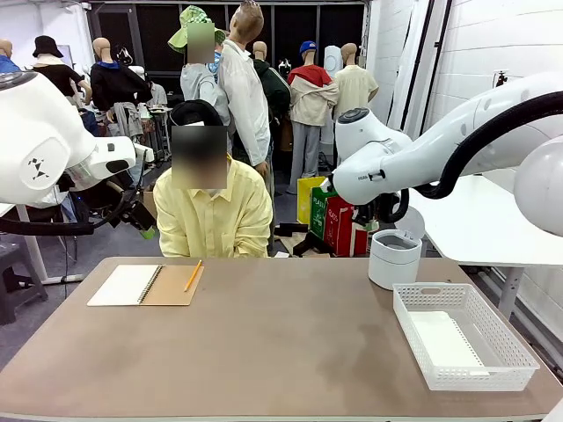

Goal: Sort the paper based on its condition.
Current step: If a person hands you a paper, place it in the Organizing basket , and if it's crumpled, put it in the Trash can.

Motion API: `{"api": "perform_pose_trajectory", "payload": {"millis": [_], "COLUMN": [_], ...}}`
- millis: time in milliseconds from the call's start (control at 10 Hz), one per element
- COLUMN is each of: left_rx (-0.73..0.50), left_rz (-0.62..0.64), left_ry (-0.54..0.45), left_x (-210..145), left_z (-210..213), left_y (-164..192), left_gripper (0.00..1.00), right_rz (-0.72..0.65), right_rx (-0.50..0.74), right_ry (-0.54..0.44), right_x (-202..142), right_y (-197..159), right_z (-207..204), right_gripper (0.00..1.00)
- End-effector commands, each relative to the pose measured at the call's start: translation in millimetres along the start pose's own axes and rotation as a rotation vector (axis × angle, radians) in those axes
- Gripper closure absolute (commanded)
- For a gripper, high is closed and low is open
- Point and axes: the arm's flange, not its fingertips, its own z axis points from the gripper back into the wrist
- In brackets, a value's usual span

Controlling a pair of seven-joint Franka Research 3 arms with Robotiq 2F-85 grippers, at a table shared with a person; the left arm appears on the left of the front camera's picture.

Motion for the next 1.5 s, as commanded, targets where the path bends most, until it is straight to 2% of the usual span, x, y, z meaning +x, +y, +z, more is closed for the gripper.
{"api": "perform_pose_trajectory", "payload": {"millis": [0,500,1400], "left_rx": [0.003,0.003,0.003], "left_rz": [-0.002,-0.002,-0.002], "left_ry": [0.000,0.000,0.000], "left_x": [0,0,0], "left_z": [0,0,0], "left_y": [1,1,1], "left_gripper": [0.00,0.00,0.00], "right_rz": [-0.067,-0.126,-0.173], "right_rx": [-0.063,-0.090,-0.096], "right_ry": [0.000,-0.011,0.044], "right_x": [3,-12,-20], "right_y": [-11,-33,-48], "right_z": [-15,-49,-91], "right_gripper": [0.85,0.85,0.85]}}
